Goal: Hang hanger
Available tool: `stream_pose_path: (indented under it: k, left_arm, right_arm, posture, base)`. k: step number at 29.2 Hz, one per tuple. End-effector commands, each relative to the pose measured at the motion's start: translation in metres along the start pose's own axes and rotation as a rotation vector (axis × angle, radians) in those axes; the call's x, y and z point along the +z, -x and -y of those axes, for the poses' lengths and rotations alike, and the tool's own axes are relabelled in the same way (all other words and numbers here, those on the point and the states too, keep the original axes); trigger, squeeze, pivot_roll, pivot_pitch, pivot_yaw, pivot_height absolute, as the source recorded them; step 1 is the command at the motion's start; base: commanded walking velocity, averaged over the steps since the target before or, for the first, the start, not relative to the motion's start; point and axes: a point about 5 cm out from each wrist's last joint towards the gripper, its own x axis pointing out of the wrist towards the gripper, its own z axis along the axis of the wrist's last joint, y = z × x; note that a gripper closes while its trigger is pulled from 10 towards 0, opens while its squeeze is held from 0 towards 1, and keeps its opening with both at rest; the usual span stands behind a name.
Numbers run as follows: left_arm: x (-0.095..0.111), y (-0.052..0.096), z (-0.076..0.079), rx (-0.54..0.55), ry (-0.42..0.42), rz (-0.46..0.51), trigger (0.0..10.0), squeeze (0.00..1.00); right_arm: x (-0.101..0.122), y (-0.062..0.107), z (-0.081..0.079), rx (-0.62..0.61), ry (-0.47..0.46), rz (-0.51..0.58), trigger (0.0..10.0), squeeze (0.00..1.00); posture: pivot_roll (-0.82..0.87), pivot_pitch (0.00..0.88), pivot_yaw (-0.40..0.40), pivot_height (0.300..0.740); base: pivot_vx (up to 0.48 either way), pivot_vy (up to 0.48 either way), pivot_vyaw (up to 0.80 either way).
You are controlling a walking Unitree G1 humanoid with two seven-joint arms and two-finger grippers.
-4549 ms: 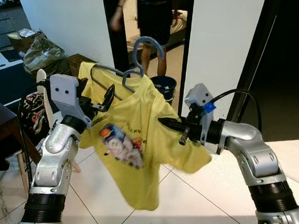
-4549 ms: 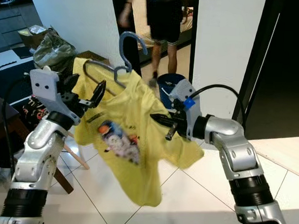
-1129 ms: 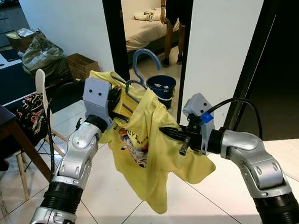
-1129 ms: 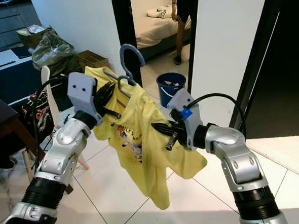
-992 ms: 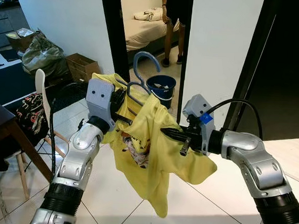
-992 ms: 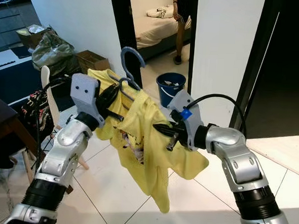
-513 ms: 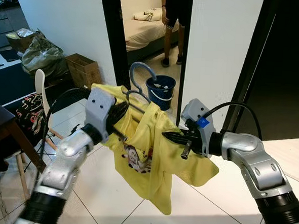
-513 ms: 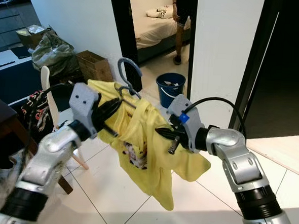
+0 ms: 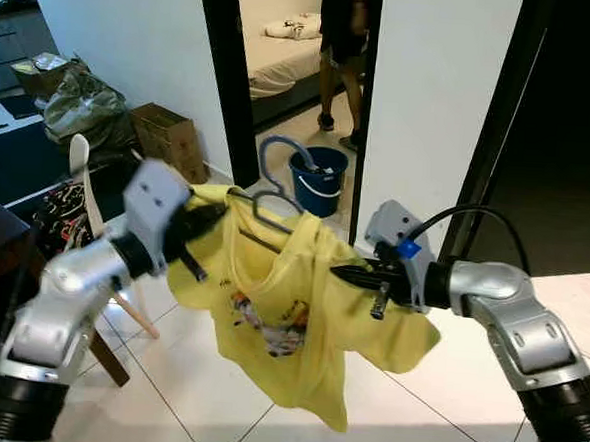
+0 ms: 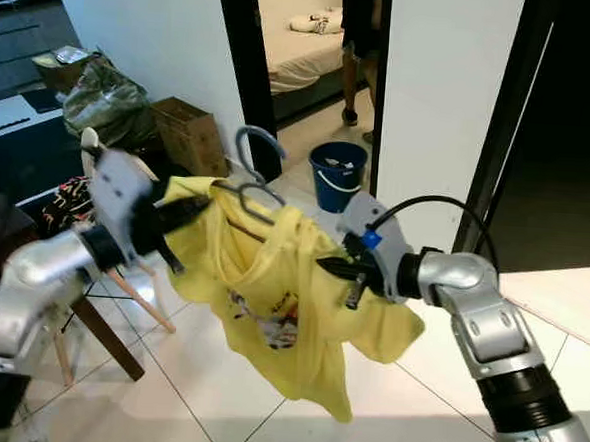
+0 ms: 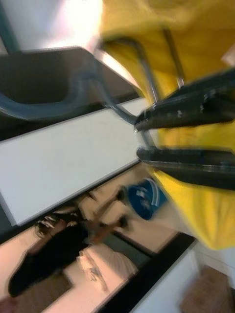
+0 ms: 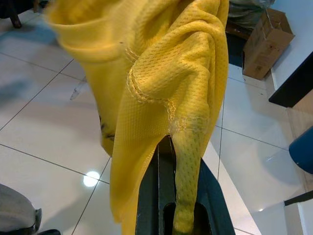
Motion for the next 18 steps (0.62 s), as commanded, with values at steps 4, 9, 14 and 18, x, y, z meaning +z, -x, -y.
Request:
stream_pose_path:
  k: [4, 9, 14, 18]
  left_arm:
    - [0.008, 0.001, 0.014, -0.123, 0.054, 0.013, 10.0, 1.00]
    - [0.023, 0.009, 0.021, -0.290, 0.062, 0.021, 10.0, 1.00]
    - [0.034, 0.023, 0.005, -0.377, -0.057, -0.079, 10.0, 1.00]
    - [0.041, 0.039, -0.026, -0.383, -0.204, -0.218, 10.0, 1.00]
  right_arm:
    - [0.008, -0.003, 0.002, 0.008, 0.038, 0.029, 0.0, 0.00]
    - [0.009, -0.006, 0.001, 0.021, 0.047, 0.035, 0.0, 0.00]
    - [0.007, -0.006, -0.006, 0.077, 0.070, 0.032, 0.0, 0.00]
    - [-0.004, 0.003, -0.015, 0.194, 0.132, -0.037, 0.0, 0.00]
  posture:
    - [-0.05, 0.000, 0.098, 0.740]
    - [-0.04, 0.000, 0.104, 0.740]
    - [-0.03, 0.000, 0.109, 0.740]
    - [-0.02, 0.000, 0.111, 0.740]
  base:
    - [0.000, 0.000, 0.00]
    - [0.000, 0.000, 0.00]
    - [0.000, 0.000, 0.00]
    - [0.000, 0.000, 0.00]
